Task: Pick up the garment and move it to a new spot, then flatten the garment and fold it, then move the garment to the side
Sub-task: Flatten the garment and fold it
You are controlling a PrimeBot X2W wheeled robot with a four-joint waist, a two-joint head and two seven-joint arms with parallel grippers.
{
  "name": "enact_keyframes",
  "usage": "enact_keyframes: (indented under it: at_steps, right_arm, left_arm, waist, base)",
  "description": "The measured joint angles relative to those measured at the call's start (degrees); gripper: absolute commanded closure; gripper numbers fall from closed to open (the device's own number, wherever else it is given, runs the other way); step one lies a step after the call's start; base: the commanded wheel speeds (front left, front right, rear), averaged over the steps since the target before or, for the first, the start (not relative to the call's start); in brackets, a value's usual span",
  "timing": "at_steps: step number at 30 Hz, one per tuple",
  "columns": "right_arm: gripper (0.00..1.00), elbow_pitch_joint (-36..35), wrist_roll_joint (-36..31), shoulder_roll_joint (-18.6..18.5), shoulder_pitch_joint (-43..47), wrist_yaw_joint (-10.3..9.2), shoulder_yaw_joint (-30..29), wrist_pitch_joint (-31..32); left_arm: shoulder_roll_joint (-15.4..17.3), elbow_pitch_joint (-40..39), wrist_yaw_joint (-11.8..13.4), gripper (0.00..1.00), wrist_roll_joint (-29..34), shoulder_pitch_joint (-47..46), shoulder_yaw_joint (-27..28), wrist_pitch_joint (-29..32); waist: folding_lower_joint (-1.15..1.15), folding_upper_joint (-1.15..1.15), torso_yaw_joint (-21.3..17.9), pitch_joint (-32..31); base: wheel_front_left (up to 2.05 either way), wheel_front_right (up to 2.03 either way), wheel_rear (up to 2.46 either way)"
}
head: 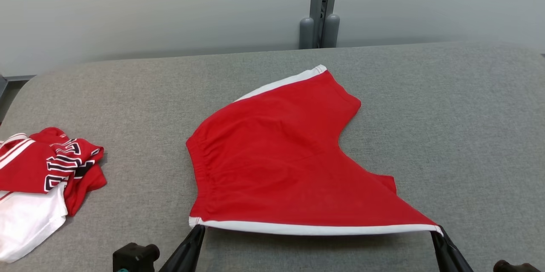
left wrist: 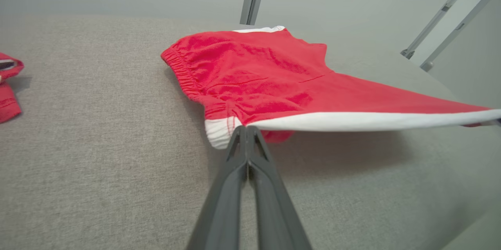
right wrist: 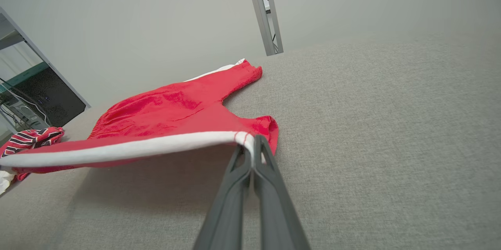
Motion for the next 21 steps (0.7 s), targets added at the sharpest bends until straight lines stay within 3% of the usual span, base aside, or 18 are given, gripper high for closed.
enact_keyframes:
  at_steps: [5, 11, 21]
  right_arm:
    - [1.0, -3.5, -0.53, 0.45, 2.01, 0.01, -1.57, 2.25]
    - [1.0, -3.57, -1.96, 0.26, -1.26, 0.01, -2.58, 2.91]
    - [1.0, 7.51, 1.59, -6.38, -20.58, 0.02, 0.77, 0.19]
  left_arm:
    - [2.69, -6.79, 2.14, 1.0, -0.41, 2.72, 0.94, 3.85]
    - [3.21, -8.51, 2.38, 1.0, -0.92, 1.92, 1.49, 5.3]
    - [1.56, -3.22, -1.01, 1.0, -1.49, -11.32, 2.12, 5.11]
  waist:
    - [0.0, 0.0, -0.1, -0.18]
    - [0.0, 0.0, 0.21, 0.95]
    - [0.0, 0.0, 2.64, 6.09]
  base:
    - [0.0, 0.0, 0.0]
    - [0.0, 0.0, 0.0]
    - [0.0, 0.0, 0.0]
